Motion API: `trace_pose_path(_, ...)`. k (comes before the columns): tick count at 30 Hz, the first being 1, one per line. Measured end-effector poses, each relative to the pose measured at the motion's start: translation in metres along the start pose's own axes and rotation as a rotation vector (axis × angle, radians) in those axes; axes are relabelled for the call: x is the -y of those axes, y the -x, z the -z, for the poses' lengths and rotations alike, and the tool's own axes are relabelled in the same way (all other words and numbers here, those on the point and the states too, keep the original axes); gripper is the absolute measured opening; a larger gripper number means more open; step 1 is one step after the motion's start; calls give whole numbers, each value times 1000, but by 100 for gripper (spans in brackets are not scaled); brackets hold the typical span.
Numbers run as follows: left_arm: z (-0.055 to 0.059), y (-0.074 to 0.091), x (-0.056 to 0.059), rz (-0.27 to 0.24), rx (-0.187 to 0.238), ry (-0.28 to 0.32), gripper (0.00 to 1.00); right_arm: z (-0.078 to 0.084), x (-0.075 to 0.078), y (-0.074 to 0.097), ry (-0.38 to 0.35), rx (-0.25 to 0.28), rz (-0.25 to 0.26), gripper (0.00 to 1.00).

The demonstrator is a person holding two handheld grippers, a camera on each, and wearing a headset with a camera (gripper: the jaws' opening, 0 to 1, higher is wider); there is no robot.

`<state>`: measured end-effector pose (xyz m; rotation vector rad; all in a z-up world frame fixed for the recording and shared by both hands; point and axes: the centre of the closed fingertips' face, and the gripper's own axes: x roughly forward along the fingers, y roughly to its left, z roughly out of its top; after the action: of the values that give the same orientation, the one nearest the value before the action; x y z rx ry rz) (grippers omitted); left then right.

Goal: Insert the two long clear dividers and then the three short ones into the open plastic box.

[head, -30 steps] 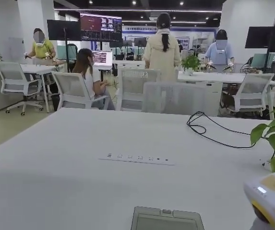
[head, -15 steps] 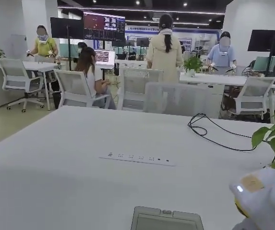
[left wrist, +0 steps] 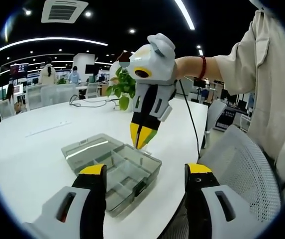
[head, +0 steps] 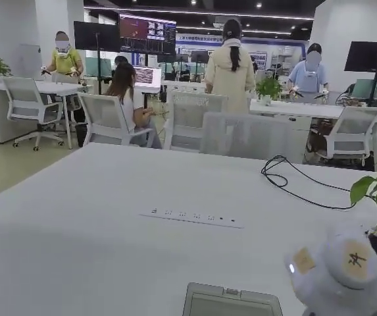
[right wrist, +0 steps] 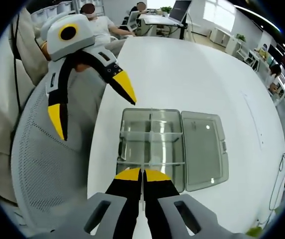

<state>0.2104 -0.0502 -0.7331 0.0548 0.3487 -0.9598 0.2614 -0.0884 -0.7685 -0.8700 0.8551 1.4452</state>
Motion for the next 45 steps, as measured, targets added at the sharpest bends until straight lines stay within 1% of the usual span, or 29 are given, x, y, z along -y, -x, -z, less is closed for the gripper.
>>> trace_pose_path(5, 1, 0, -1, -10, -3, 6, 67, 5, 6, -3, -24, -40, 15, 2)
trace_pose_path(11, 3, 0, -3, -16, -9, 12, 69, 10, 13, -7, -42, -65, 30, 2)
trace_pose_path(14, 4, 0, -3, -18, -12, 14, 69, 12, 14, -9, -53, -75, 28, 2)
trace_pose_path(18, 6, 0, -4, -21, -20, 17, 69, 13, 14, -12, -58, -81, 19, 2)
trace_pose_path(22, 6, 1, -4, -22, -18, 21, 69, 12, 13, -13, -58, -77, 7, 2)
trace_pose_path(24, 6, 1, -5, -23, -19, 21, 69, 14, 13, -15, -53, -94, 7, 2)
trace_pose_path(31, 7, 0, -5, -21, -21, 23, 69, 12, 14, -18, -33, -112, -8, 2)
trace_pose_path(35, 7, -1, -5, -18, -25, 22, 68, 11, 14, -21, -12, -142, -22, 2)
trace_pose_path(38, 8, -1, -5, -15, -26, 24, 68, 11, 14, -25, 5, -176, -29, 2)
trace_pose_path(41, 9, -1, -5, -15, -30, 26, 68, 11, 15, -29, 2, -210, -51, 2)
trace_pose_path(43, 9, -1, -6, -16, -32, 26, 68, 11, 15, -30, -4, -223, -60, 2)
trace_pose_path(45, 9, -1, -6, -17, -31, 26, 68, 12, 14, -31, 6, -236, -68, 2)
